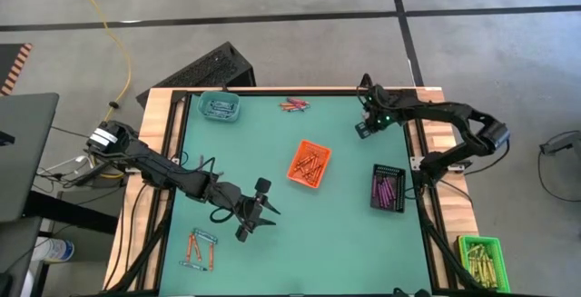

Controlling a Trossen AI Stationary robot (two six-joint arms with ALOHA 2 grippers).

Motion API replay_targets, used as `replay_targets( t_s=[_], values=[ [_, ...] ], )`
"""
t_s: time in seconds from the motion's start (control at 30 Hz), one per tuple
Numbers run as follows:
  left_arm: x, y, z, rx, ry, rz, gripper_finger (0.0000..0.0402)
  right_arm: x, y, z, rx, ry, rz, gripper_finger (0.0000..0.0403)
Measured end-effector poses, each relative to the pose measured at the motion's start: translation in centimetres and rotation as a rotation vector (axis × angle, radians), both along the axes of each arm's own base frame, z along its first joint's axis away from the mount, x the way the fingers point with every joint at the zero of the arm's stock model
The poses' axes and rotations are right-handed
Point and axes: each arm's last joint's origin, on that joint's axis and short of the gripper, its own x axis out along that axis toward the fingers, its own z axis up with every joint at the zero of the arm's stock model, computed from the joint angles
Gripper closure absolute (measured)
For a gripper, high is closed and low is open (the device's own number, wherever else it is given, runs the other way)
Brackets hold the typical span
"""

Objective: Sort crayons
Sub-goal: Put the orange crayon into the orange bin

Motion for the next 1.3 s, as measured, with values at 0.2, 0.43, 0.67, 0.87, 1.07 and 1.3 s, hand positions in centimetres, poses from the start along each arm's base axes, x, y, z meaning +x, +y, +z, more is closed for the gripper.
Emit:
replay_targets(
  t_s=[0.2,0.43,0.67,0.87,1.07,1.3],
  values=[
    [0.0,0.0,0.0,-0.006,0.003,-0.011,0.0262,0.1,0.5,-0.5,0.007,0.004,0.012,0.0337],
    [0.0,0.0,0.0,-0.008,0.004,-0.011,0.0262,0.4,0.9,-0.5,0.026,-0.012,0.024,0.0337],
    [0.0,0.0,0.0,-0.011,0.005,-0.010,0.0262,1.5,0.7,0.6,0.024,-0.059,0.070,0.0337],
    [0.0,0.0,0.0,-0.008,0.004,-0.010,0.0262,1.9,0.1,1.5,-0.023,-0.060,0.106,0.0337],
    [0.0,0.0,0.0,0.001,0.001,-0.004,0.0262,1.0,-0.7,1.5,-0.072,0.010,0.077,0.0337],
    [0.0,0.0,0.0,0.006,0.000,-0.005,0.0262,0.1,-1.3,1.3,-0.080,0.018,0.056,0.0337]
  ],
)
